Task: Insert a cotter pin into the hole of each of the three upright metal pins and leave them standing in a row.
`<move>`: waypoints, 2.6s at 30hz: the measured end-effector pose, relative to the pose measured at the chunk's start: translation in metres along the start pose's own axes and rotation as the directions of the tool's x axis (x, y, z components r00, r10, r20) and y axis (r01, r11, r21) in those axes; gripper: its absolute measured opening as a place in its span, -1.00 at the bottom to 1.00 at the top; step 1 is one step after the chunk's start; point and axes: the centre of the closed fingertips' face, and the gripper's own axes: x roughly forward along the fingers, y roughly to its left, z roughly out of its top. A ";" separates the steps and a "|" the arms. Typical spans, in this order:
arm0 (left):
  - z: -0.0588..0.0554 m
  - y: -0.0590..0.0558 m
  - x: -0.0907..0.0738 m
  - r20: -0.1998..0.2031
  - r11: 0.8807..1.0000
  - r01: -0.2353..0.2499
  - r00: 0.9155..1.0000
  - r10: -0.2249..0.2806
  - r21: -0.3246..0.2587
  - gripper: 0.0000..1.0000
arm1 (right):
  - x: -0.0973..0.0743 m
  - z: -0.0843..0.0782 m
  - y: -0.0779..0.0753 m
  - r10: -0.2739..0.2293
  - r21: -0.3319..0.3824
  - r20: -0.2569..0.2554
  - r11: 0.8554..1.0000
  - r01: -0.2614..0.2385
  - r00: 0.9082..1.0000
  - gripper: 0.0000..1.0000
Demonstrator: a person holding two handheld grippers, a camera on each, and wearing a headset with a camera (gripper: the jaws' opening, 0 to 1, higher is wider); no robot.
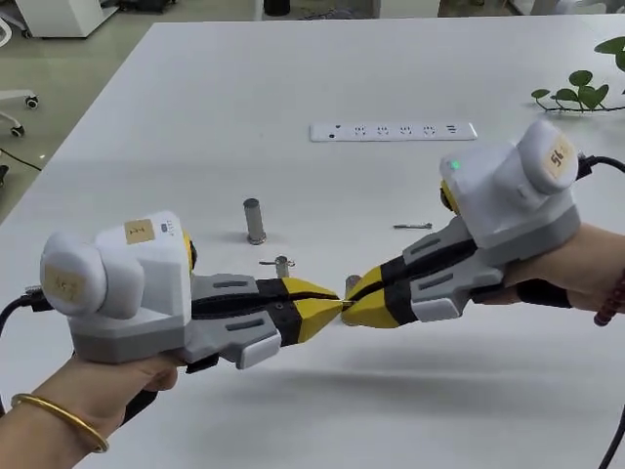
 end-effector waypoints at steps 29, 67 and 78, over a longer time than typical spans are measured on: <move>-0.022 0.017 0.002 -0.077 0.991 -0.133 0.988 0.134 0.028 -0.60 | -0.005 -0.028 -0.021 -0.152 -0.199 -0.188 0.973 0.114 0.970 -1.00; -0.057 0.059 0.050 -0.159 0.926 -0.372 0.912 0.378 0.068 -0.60 | -0.033 -0.077 -0.074 -0.295 -0.258 -0.355 0.943 0.210 0.887 -1.00; -0.064 0.068 0.063 -0.184 0.912 -0.408 0.895 0.407 0.032 -0.61 | -0.030 -0.076 -0.079 -0.295 -0.258 -0.348 0.943 0.211 0.890 -1.00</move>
